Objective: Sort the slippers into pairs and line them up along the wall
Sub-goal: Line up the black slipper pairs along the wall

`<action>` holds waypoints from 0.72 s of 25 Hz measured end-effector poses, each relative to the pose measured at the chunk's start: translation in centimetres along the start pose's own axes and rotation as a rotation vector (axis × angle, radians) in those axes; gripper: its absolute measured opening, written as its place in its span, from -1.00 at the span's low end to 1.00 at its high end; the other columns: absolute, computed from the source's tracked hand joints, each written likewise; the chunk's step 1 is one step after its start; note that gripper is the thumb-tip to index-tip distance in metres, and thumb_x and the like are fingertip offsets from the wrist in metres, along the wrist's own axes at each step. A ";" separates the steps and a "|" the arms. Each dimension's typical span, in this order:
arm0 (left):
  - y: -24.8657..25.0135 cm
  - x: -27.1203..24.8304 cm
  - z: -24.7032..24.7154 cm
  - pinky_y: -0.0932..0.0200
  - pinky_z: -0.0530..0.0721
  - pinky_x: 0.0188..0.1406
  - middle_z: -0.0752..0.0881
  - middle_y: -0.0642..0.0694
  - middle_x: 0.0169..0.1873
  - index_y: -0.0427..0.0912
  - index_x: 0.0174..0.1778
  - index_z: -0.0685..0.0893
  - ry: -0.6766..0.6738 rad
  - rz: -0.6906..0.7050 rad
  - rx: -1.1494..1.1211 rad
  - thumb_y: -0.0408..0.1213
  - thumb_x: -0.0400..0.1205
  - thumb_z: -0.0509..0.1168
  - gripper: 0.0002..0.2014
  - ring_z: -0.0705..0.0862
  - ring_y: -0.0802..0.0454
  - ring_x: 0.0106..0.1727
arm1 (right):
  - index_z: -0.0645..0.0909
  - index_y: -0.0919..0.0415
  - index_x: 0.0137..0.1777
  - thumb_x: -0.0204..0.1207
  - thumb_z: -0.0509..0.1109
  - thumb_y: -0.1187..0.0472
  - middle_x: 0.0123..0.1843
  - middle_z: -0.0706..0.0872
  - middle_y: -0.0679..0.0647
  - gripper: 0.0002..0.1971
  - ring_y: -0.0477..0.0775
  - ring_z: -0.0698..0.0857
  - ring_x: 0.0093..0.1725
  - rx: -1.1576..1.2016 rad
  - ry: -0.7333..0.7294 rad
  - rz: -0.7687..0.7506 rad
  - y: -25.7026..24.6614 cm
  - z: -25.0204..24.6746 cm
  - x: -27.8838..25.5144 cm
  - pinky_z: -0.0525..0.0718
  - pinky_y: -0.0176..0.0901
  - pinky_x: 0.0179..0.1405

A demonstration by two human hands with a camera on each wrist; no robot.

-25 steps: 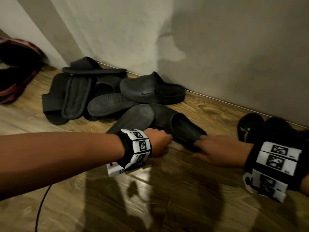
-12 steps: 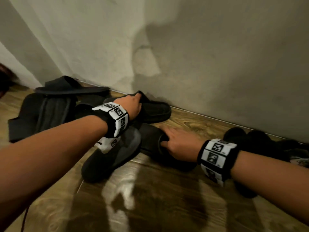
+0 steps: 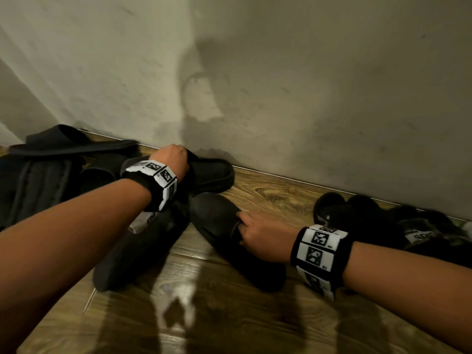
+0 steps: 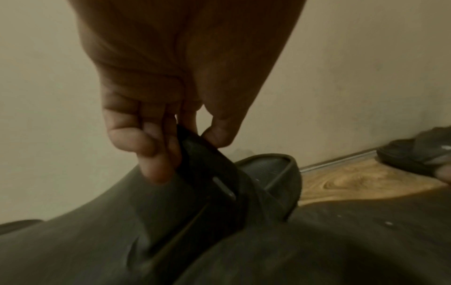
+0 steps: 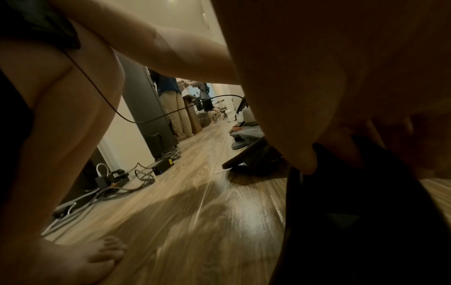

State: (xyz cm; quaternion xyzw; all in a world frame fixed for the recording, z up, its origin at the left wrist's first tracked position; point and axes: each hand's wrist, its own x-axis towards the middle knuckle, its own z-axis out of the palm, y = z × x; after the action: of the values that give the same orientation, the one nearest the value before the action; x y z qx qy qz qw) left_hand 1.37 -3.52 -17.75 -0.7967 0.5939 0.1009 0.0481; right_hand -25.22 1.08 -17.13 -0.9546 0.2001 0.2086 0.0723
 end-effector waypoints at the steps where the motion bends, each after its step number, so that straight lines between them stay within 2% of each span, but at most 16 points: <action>1: -0.1 -0.1 -0.8 0.02 0.66 -0.14 0.76 -0.37 0.06 -0.37 0.10 0.68 -0.025 0.002 0.035 -0.31 0.58 0.26 -0.74 0.76 -0.32 0.07 | 0.56 0.40 0.31 0.70 0.14 0.08 0.33 0.52 0.33 -0.60 0.30 0.57 0.22 0.010 -0.015 0.018 0.4 0.2 -1.2 0.52 0.07 0.24; 4: 0.2 -1.1 -3.1 -0.09 0.71 -0.01 0.75 -0.41 0.04 -0.43 0.07 0.68 -0.033 0.069 0.087 -0.38 0.55 0.29 -0.76 0.75 -0.35 0.08 | 0.58 0.36 0.26 0.70 0.15 0.02 0.25 0.53 0.31 -0.59 0.28 0.58 0.16 0.082 -0.109 0.149 1.7 1.0 -4.9 0.53 0.03 0.11; 8: 3.6 -4.1 -4.1 -0.11 0.70 -0.04 0.74 -0.38 0.01 -0.38 0.08 0.60 0.073 0.238 0.176 -0.40 0.61 0.20 -0.81 0.75 -0.34 0.04 | 0.55 0.36 0.32 0.71 0.13 0.05 0.38 0.43 0.36 -0.59 0.33 0.58 0.24 0.189 -0.214 0.275 3.8 1.8 -8.5 0.56 0.08 0.25; 11: 8.2 -6.4 -3.1 -0.03 0.69 -0.02 0.70 -0.26 0.10 -0.31 0.20 0.56 0.000 0.392 0.321 -0.35 0.67 0.10 -0.76 0.75 -0.23 0.07 | 0.53 0.38 0.37 0.71 0.14 0.02 0.43 0.36 0.36 -0.55 0.36 0.58 0.25 0.203 -0.243 0.325 5.4 2.1 -9.9 0.56 0.14 0.32; 12: 9.8 -7.3 -2.2 0.01 0.70 -0.09 0.68 -0.25 0.09 -0.31 0.20 0.56 -0.008 0.443 0.359 -0.36 0.68 0.09 -0.75 0.76 -0.20 0.03 | 0.53 0.38 0.37 0.71 0.13 0.01 0.43 0.36 0.37 -0.54 0.37 0.57 0.27 0.203 -0.251 0.337 5.8 2.1 -10.1 0.55 0.15 0.34; 13: 11.3 -8.5 -1.7 0.06 0.70 -0.24 0.70 -0.26 0.01 -0.32 0.14 0.60 -0.018 0.503 0.402 -0.38 0.65 0.16 -0.80 0.79 -0.19 -0.09 | 0.53 0.38 0.36 0.71 0.13 0.01 0.43 0.35 0.38 -0.54 0.38 0.56 0.28 0.199 -0.254 0.347 6.3 2.1 -10.1 0.54 0.17 0.36; 14: 12.6 -9.7 -1.4 0.14 0.68 -0.45 0.73 -0.26 -0.17 -0.33 -0.03 0.67 -0.052 0.567 0.434 -0.38 0.53 0.36 -0.86 0.80 -0.16 -0.31 | 0.53 0.38 0.36 0.71 0.13 0.01 0.43 0.35 0.39 -0.55 0.39 0.54 0.29 0.199 -0.252 0.364 6.7 2.1 -10.2 0.52 0.18 0.38; 15: 13.5 -10.6 -0.8 0.24 0.59 -0.66 0.72 -0.22 -0.40 -0.31 -0.27 0.72 -0.044 0.604 0.426 -0.37 0.30 0.56 -0.82 0.74 -0.13 -0.55 | 0.53 0.38 0.35 0.71 0.13 0.01 0.43 0.34 0.39 -0.55 0.40 0.53 0.31 0.202 -0.247 0.385 7.0 2.1 -10.1 0.51 0.18 0.39; 16: 14.4 -11.1 -0.3 0.30 0.50 -0.78 0.68 -0.17 -0.54 -0.26 -0.43 0.72 -0.011 0.643 0.421 -0.36 0.11 0.65 -0.75 0.66 -0.07 -0.69 | 0.54 0.38 0.35 0.71 0.13 0.01 0.42 0.35 0.39 -0.55 0.41 0.52 0.31 0.203 -0.234 0.410 7.5 2.1 -10.3 0.51 0.16 0.39; 17: 15.2 -11.3 0.2 0.30 0.51 -0.77 0.68 -0.16 -0.53 -0.25 -0.43 0.72 0.003 0.666 0.433 -0.34 0.10 0.65 -0.76 0.67 -0.06 -0.68 | 0.54 0.38 0.34 0.71 0.14 0.01 0.41 0.35 0.38 -0.55 0.40 0.52 0.31 0.203 -0.223 0.432 7.9 2.1 -10.4 0.50 0.13 0.37; 18: 16.1 -11.4 0.9 0.22 0.63 -0.61 0.72 -0.22 -0.36 -0.29 -0.25 0.74 -0.035 0.677 0.419 -0.34 0.29 0.55 -0.81 0.75 -0.10 -0.51 | 0.54 0.38 0.33 0.70 0.14 0.00 0.40 0.36 0.37 -0.55 0.40 0.52 0.31 0.204 -0.217 0.449 8.2 2.1 -10.5 0.50 0.12 0.34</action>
State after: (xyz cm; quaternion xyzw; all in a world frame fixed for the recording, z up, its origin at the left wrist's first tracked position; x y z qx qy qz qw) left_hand -17.21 2.69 -15.41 -0.5270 0.8297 0.0013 0.1838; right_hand -38.10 -2.23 -14.98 -0.8461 0.4180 0.2994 0.1410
